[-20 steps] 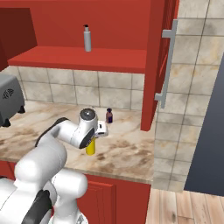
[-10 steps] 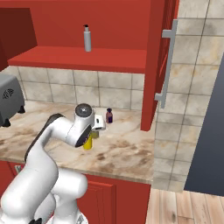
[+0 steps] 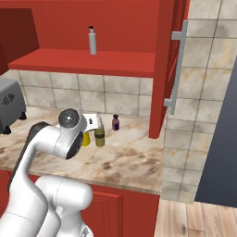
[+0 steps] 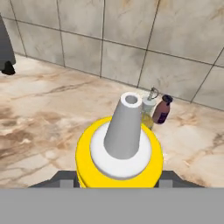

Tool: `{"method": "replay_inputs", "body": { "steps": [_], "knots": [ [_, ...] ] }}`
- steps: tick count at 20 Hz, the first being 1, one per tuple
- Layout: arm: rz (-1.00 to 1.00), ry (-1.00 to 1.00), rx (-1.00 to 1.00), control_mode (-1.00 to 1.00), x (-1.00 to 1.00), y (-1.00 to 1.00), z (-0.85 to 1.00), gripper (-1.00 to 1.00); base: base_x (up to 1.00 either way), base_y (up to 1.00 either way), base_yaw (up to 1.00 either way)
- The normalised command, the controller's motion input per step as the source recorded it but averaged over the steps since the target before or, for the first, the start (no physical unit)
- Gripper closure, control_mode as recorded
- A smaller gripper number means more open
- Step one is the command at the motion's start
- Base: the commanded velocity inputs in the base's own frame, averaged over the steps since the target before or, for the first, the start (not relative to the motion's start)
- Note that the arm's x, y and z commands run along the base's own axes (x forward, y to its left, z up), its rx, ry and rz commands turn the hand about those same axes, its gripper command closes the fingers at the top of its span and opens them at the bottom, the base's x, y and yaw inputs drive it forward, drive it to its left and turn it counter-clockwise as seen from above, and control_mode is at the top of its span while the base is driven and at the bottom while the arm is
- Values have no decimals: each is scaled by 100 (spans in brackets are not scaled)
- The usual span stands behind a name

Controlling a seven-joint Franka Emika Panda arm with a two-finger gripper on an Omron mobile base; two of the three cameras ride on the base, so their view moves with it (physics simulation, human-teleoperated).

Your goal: Pick the mustard and oil and vinegar bottle from the counter and place them in the cabinet.

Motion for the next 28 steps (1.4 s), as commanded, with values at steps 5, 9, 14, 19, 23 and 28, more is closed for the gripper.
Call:
{"method": "replay_inputs", "body": {
  "steps": [5, 9, 14, 19, 23, 28],
  "knots": [
    [0, -9, 0, -100, -22, 13, 89, 100, 0, 0, 0],
    [-1, -1, 0, -100, -15, 9, 69, 100, 0, 0, 0],
    [-3, 0, 0, -100, -16, 5, 61, 100, 0, 0, 0],
    [-3, 0, 0, -100, -26, 2, 73, 100, 0, 0, 0],
    [-7, 0, 0, -100, -14, 2, 67, 100, 0, 0, 0],
    [-7, -2, -1, -100, -15, 2, 82, 100, 0, 0, 0]
  ]
}}
